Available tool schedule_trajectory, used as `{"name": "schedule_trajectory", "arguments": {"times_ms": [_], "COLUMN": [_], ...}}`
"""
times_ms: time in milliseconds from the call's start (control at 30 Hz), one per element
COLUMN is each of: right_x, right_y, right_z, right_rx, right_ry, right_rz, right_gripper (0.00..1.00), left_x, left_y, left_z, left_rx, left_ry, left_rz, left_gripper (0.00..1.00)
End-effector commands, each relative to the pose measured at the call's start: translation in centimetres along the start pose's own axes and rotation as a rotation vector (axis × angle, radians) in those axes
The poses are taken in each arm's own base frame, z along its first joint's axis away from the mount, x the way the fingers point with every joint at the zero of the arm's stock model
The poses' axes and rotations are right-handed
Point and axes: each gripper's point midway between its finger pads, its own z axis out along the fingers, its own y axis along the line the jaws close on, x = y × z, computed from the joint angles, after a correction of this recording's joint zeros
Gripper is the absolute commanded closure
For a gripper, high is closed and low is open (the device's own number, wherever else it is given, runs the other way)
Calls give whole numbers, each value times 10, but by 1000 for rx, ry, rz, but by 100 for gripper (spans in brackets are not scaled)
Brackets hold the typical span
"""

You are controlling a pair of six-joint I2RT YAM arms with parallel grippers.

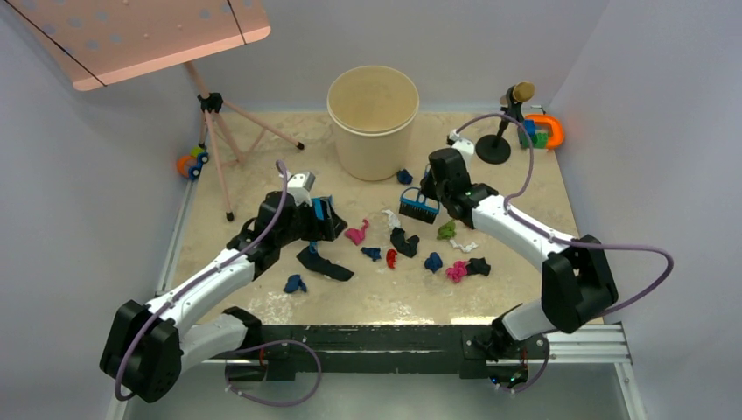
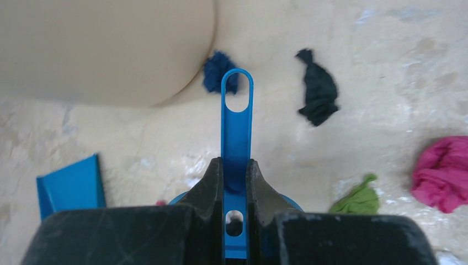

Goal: Sweep away the paper scraps from the table

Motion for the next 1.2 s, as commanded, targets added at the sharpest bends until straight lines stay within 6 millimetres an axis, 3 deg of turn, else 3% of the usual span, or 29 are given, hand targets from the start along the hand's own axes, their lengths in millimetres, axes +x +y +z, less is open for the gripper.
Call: {"name": "schedule_trajectory", "arguments": {"times_ms": [0, 167, 333, 567, 700, 767, 867, 1067, 1167], "right_x": [19, 47, 61, 70, 72, 73, 76, 67, 73], "right_y": [48, 77, 106, 126, 126, 114, 94, 90, 85], "right_z": [-23, -43, -59, -65, -64, -59, -54, -61, -61], "right_rx": [-208, -298, -394, -428, -412, -322, -199, -210, -169], "right_ry": [-33, 4, 25, 50, 57, 69, 80, 44, 64], "right_rz": [-70, -54, -24, -21, -7, 30, 159, 499, 682], "right_gripper": [100, 100, 100, 100, 100, 100, 100, 100, 100], "left_x": [-13, -7, -1, 2, 3, 3, -2, -10, -14], "left_y": [-60, -81, -83, -82, -82, -82, -83, -73, -70], "left_z": [0, 3, 10, 16, 18, 16, 13, 8, 7], "left_rx": [339, 472, 493, 488, 489, 492, 496, 443, 434], "left_ry": [-27, 8, 44, 68, 77, 72, 34, -54, -100], "left_rz": [52, 33, 17, 5, 0, 0, 1, 0, -5], "left_gripper": [17, 19, 22, 31, 34, 32, 32, 24, 19]}}
